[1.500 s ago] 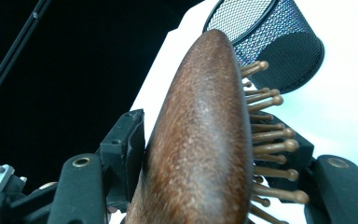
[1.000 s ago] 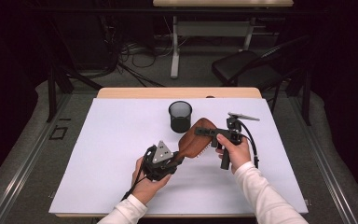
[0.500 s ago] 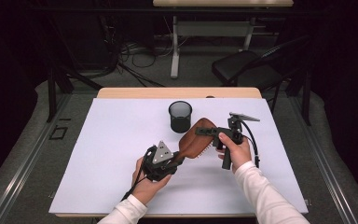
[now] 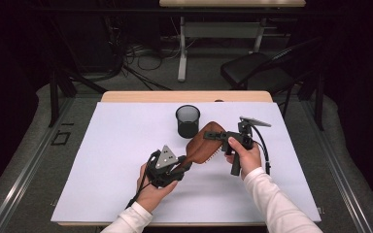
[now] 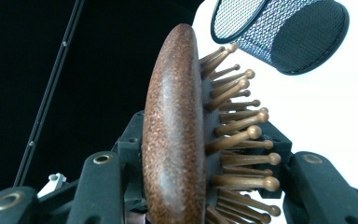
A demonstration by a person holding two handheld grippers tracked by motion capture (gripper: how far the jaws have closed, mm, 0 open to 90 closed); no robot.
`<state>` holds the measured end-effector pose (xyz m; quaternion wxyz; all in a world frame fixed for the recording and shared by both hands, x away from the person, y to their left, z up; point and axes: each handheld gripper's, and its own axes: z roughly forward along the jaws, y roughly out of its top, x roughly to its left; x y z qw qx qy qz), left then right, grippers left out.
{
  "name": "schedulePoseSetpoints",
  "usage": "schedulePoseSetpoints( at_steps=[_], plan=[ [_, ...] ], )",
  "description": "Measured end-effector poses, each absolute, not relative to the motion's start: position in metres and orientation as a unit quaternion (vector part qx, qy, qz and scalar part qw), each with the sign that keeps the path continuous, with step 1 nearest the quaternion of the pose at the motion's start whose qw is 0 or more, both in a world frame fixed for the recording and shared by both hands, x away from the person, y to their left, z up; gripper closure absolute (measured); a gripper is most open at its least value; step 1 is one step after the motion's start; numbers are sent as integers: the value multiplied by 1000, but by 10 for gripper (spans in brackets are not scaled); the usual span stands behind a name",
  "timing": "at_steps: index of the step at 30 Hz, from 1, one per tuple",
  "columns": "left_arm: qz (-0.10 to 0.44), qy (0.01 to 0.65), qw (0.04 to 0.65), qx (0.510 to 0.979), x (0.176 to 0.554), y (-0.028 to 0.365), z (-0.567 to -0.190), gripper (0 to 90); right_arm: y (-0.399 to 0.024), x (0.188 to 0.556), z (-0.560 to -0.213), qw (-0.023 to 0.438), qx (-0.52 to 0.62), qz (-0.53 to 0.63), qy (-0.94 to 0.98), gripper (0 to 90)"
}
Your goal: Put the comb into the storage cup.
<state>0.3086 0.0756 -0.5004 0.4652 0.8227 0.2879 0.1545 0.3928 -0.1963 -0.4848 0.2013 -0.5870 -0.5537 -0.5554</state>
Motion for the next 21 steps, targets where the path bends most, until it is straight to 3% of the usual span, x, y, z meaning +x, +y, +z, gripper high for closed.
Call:
schedulePoseSetpoints(
  at_steps=[11,21],
  plan=[
    [150,291,471,819,309,76,-501,601,-200,394,-484,202,-589,-556,-550,487],
    [139,300,486,809,311,81,-498,486,-202,395,-486,189,-596,-566,-538,487]
  ],
)
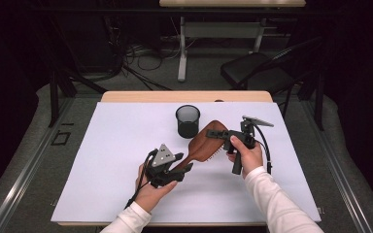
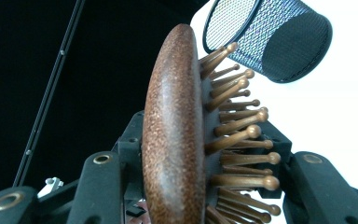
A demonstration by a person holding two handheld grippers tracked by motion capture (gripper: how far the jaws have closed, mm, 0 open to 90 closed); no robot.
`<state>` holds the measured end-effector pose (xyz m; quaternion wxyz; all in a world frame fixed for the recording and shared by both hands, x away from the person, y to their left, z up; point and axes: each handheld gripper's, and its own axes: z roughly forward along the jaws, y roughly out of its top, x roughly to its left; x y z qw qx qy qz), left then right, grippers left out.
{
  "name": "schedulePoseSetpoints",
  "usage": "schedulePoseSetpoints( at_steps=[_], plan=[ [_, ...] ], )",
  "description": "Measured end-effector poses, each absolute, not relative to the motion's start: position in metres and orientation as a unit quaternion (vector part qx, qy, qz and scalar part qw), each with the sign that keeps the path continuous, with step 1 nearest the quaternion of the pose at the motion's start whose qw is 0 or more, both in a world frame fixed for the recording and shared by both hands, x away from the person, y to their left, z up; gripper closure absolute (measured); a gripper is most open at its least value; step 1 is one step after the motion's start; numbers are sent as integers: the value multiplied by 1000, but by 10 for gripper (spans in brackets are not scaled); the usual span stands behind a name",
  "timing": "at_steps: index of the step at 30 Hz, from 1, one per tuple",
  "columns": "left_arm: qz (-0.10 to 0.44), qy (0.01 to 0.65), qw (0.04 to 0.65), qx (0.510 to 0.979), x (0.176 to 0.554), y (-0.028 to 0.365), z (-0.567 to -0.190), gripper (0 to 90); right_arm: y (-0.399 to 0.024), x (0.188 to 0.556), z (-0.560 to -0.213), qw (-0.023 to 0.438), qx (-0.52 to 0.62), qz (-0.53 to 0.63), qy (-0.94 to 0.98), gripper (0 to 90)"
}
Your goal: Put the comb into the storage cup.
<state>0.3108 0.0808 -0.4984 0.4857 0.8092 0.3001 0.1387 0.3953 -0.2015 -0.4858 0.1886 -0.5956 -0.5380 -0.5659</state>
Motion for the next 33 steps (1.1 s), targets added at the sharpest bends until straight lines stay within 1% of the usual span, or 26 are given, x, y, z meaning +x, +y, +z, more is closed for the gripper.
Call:
schedulePoseSetpoints(
  at_steps=[5,11,16,21,26,28,29,30,31,33],
  plan=[
    [138,308,491,803,312,83,-496,426,-205,396,-485,189,-597,-560,-543,487],
    [134,322,502,792,313,91,-484,356,-208,396,-486,187,-597,-563,-540,488],
    [131,346,514,774,319,103,-480,341,-209,396,-486,187,-598,-560,-541,487],
    [142,344,520,769,326,114,-478,322,-208,396,-485,186,-598,-564,-538,487],
    [118,363,523,762,328,122,-477,320,-208,396,-485,182,-596,-567,-540,488],
    [119,368,522,760,328,124,-476,316,-209,395,-485,183,-596,-566,-540,487],
    [125,368,520,760,328,125,-476,301,-209,395,-485,184,-596,-566,-539,487],
    [134,370,518,760,328,126,-476,269,-209,395,-485,183,-596,-566,-539,488],
    [140,373,515,759,328,126,-476,224,-209,395,-484,183,-596,-564,-541,487],
    [135,377,514,759,330,126,-477,144,-209,395,-485,179,-595,-570,-537,487]
  ],
)
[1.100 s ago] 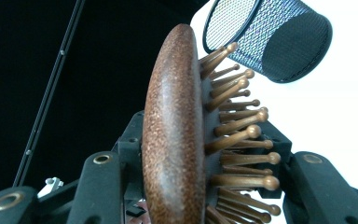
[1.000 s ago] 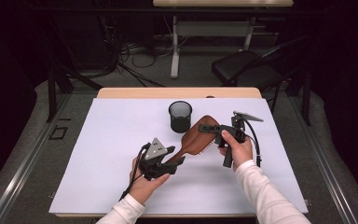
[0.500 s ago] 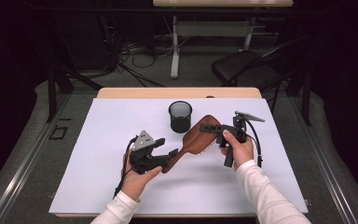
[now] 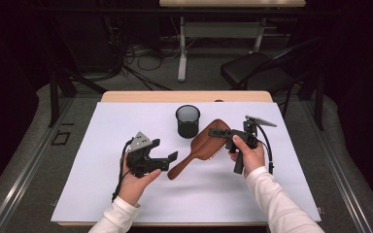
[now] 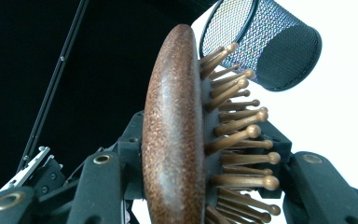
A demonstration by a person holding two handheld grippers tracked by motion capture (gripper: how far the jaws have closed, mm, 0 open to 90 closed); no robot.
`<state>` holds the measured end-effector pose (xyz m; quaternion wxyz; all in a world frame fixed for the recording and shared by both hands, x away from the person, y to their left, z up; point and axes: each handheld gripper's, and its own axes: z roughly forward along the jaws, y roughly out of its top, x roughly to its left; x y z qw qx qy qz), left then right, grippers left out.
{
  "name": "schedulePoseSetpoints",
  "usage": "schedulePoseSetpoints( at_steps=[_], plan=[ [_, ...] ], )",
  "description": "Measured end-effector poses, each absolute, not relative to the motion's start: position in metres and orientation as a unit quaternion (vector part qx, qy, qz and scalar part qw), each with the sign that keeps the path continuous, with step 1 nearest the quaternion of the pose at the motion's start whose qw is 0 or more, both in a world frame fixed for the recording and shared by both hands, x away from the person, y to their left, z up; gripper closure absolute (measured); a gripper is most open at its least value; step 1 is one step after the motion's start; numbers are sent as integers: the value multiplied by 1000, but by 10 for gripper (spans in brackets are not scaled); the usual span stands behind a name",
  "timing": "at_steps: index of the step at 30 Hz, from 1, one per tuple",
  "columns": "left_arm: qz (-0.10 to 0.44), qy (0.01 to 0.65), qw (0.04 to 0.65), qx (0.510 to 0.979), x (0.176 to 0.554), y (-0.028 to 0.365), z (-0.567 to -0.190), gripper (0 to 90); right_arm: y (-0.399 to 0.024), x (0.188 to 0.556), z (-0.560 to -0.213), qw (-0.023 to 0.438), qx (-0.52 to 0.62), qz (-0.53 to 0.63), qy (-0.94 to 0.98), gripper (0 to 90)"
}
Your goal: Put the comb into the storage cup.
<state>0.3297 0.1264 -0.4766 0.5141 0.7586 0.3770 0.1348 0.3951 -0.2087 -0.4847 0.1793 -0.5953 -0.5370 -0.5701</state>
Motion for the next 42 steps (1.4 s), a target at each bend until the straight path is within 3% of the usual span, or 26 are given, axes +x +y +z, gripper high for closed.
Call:
schedulePoseSetpoints(
  at_steps=[5,26,42],
  plan=[
    [126,390,514,754,333,127,-479,0,-209,395,-484,179,-595,-571,-537,487],
    [124,386,497,767,336,132,-485,2,-211,396,-481,162,-602,-566,-540,487],
    [124,388,495,768,337,133,-486,2,-222,400,-464,122,-607,-558,-553,486]
  ],
)
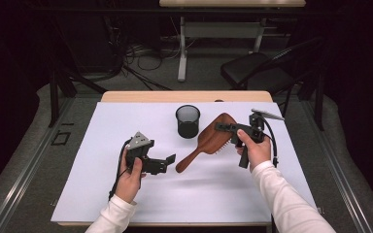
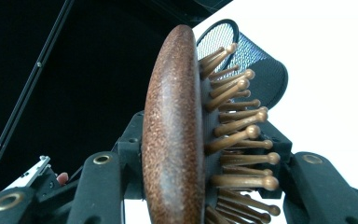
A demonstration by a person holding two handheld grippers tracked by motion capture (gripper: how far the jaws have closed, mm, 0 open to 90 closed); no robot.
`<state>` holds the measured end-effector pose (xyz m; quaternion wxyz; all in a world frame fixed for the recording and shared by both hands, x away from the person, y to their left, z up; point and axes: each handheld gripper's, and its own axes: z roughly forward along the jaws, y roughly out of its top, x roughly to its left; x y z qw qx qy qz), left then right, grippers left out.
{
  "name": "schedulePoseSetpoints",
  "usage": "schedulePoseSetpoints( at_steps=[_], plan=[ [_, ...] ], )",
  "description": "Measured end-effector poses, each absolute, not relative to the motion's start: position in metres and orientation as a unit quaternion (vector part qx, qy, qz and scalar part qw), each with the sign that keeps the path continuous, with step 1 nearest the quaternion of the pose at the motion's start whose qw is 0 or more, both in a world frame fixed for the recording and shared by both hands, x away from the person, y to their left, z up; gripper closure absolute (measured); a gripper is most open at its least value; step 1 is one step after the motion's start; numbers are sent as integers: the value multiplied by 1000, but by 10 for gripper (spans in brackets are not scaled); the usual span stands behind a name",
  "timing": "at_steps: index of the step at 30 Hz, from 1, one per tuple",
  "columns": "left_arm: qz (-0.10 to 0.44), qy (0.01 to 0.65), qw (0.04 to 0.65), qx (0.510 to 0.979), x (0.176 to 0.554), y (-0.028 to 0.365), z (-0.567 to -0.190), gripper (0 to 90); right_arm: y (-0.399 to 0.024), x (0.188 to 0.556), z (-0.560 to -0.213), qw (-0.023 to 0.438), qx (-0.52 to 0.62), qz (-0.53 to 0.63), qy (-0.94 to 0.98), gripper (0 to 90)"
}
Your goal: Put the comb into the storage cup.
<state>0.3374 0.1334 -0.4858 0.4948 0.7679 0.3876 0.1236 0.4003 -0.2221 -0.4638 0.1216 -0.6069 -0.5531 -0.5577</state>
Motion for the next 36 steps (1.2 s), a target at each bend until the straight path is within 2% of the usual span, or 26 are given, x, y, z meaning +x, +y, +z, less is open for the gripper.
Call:
schedulePoseSetpoints(
  at_steps=[36],
  plan=[
    [118,393,496,765,338,134,-488,2,-238,422,-424,72,-627,-546,-551,485]
  ],
)
